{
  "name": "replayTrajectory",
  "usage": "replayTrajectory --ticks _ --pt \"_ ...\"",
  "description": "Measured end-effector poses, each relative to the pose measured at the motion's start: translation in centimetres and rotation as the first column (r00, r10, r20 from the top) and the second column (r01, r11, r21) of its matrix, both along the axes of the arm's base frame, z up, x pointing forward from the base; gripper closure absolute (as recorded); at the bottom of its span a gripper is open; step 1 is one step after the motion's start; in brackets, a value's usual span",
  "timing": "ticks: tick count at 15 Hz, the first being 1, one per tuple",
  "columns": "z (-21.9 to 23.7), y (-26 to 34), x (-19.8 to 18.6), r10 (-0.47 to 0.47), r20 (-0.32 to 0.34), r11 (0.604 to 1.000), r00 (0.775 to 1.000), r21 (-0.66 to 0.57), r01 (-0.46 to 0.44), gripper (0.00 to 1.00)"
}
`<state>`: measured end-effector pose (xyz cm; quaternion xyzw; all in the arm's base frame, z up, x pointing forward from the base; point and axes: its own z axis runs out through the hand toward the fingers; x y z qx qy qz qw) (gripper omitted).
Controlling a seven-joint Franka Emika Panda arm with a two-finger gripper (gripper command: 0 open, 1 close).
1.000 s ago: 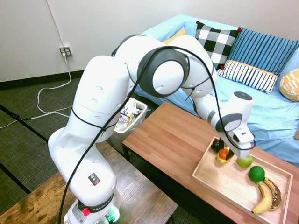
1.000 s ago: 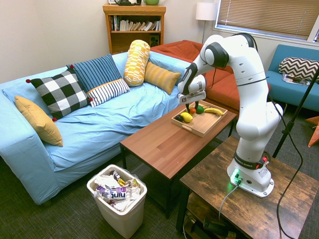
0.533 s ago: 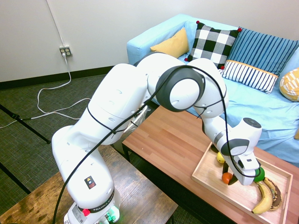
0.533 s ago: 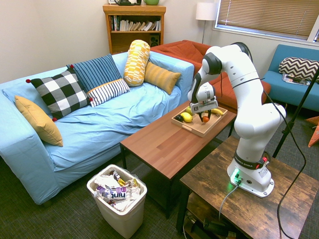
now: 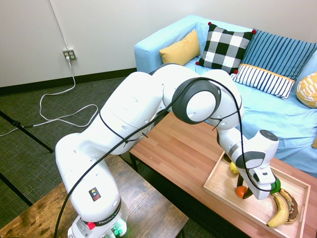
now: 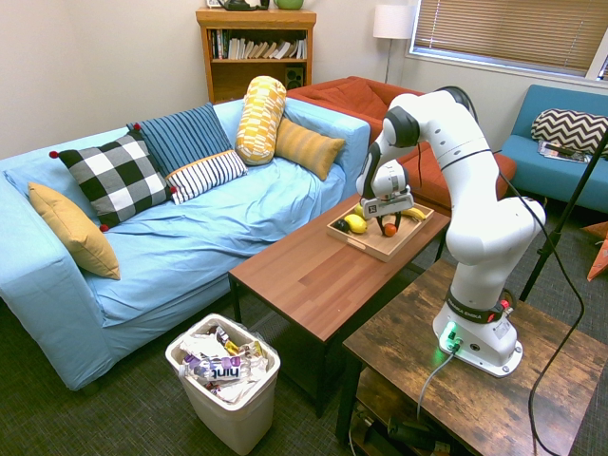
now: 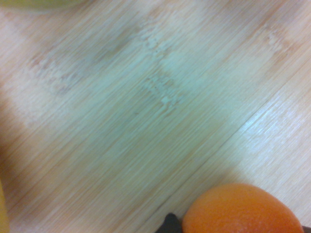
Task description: Put the tangerine in the tray
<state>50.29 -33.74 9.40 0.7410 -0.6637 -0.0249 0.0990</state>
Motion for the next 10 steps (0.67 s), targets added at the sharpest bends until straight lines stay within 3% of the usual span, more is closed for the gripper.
replayTrajectory --ticks 5,10 --pt "0.8 -0.2 0.5 0.01 0.022 1.0 1.0 0.003 -0.01 0.0" --pt "7.4 -1.7 1.1 0.017 0.093 1.0 0.996 -0.026 -0.015 0.0"
